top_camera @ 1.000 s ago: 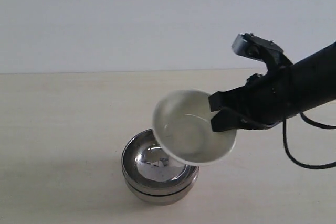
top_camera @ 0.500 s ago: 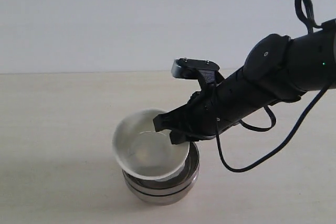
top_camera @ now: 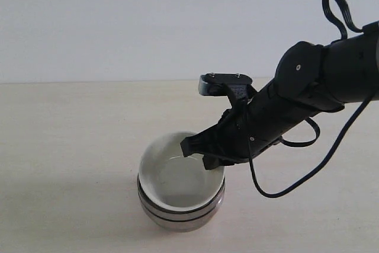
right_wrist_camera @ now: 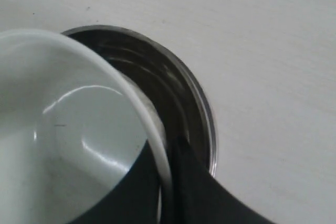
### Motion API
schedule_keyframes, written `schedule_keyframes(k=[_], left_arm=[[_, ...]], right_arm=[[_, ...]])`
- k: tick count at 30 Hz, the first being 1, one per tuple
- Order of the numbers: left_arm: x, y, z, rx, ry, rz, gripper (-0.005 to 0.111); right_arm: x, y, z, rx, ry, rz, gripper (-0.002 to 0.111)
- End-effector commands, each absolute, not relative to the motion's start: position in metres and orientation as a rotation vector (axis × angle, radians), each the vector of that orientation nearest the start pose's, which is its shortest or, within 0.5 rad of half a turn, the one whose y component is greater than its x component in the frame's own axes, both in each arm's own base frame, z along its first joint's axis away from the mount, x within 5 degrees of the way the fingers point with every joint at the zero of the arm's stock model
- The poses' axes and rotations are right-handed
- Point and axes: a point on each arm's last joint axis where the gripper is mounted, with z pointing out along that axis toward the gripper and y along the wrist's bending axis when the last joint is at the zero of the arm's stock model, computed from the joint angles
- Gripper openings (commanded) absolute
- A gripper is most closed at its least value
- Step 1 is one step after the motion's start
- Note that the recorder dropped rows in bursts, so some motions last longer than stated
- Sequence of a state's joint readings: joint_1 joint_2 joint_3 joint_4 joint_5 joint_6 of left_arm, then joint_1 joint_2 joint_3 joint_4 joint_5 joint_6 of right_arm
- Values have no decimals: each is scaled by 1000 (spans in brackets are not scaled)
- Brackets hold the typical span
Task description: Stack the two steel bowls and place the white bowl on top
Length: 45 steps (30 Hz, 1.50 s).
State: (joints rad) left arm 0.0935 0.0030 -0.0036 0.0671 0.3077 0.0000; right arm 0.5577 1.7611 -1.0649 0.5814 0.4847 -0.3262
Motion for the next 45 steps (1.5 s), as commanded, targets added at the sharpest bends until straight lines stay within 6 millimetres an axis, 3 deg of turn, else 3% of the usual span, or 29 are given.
schedule_keyframes(k=[1,5,10,16,26,30,34,45], left_arm=[[54,7,185,-55,1791,123,4],[54,7,185,-55,1791,123,4],[54,7,185,-55,1791,123,4],[54,7,185,-55,1791,123,4],[54,7,185,-55,1791,123,4],[54,7,185,-55,1791,123,4],[54,7,185,-55,1791,123,4],[54,7,185,-55,1791,123,4]], right_arm=[[291,208,197,-574,2590,598,0],[292,208,197,-549,2582,606,9],[292,209,198,-537,2578,611,40],[295,211,202,-530,2555,613,40],[297,214,247,-566,2435,657,40],[291,212,254,-608,2425,658,32],[289,210,248,-697,2462,613,0],[293,206,209,-670,2517,521,0]])
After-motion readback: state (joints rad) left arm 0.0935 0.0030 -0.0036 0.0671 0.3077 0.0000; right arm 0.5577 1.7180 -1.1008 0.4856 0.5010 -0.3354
